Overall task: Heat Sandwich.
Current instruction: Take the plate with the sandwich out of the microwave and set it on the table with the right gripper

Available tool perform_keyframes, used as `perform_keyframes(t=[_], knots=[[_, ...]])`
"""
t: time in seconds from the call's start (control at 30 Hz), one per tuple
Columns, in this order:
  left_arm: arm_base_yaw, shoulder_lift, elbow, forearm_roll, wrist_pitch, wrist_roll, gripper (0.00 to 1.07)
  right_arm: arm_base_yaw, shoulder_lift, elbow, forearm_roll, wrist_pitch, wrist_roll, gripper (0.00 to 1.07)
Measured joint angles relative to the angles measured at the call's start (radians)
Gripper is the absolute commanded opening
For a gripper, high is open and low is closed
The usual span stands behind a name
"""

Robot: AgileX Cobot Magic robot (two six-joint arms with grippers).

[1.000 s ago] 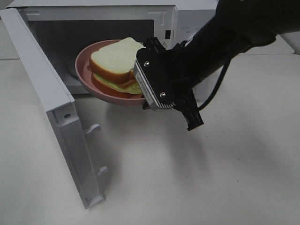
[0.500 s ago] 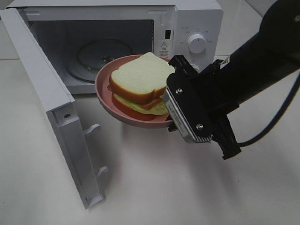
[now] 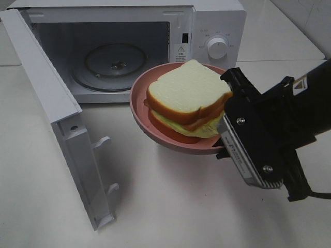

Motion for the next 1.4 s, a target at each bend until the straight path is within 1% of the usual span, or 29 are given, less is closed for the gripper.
perform_keyframes(t=[0.1, 0.17, 0.4, 0.63, 0.67, 0.77, 0.83, 0.93, 1.0, 1.23, 1.33, 1.37, 1.4], knots=[[0.0, 0.0, 0.0, 0.0, 0.0, 0.0, 0.98, 0.0, -0.062, 0.04, -0.038, 0.003, 0.062, 0.0], [0.0, 0.0, 0.0, 0.0, 0.0, 0.0, 0.98, 0.0, -0.076, 0.047, -0.048, 0.006, 0.076, 0.0], [0.0, 0.0, 0.0, 0.0, 0.0, 0.0, 0.98, 0.0, -0.169, 0.111, -0.155, 0.05, 0.202, 0.0], [0.0, 0.0, 0.0, 0.0, 0.0, 0.0, 0.98, 0.0, -0.229, 0.144, -0.228, 0.059, 0.3, 0.0], [0.0, 0.0, 0.0, 0.0, 0.0, 0.0, 0.98, 0.0, -0.244, 0.153, -0.262, 0.061, 0.34, 0.0], [0.0, 0.0, 0.0, 0.0, 0.0, 0.0, 0.98, 0.0, -0.254, 0.159, -0.296, 0.064, 0.392, 0.0], [0.0, 0.0, 0.0, 0.0, 0.0, 0.0, 0.98, 0.0, -0.262, 0.163, -0.349, 0.077, 0.467, 0.0], [0.0, 0.0, 0.0, 0.0, 0.0, 0.0, 0.98, 0.0, -0.265, 0.165, -0.383, 0.081, 0.515, 0.0], [0.0, 0.0, 0.0, 0.0, 0.0, 0.0, 0.98, 0.0, -0.266, 0.165, -0.427, 0.084, 0.594, 0.0], [0.0, 0.0, 0.0, 0.0, 0.0, 0.0, 0.98, 0.0, -0.267, 0.165, -0.502, 0.085, 0.742, 0.0], [0.0, 0.0, 0.0, 0.0, 0.0, 0.0, 0.98, 0.0, -0.267, 0.165, -0.563, 0.085, 0.856, 0.0], [0.0, 0.0, 0.0, 0.0, 0.0, 0.0, 0.98, 0.0, -0.267, 0.165, -0.563, 0.085, 0.856, 0.0], [0.0, 0.0, 0.0, 0.0, 0.0, 0.0, 0.98, 0.0, -0.267, 0.165, -0.595, 0.087, 0.915, 0.0]])
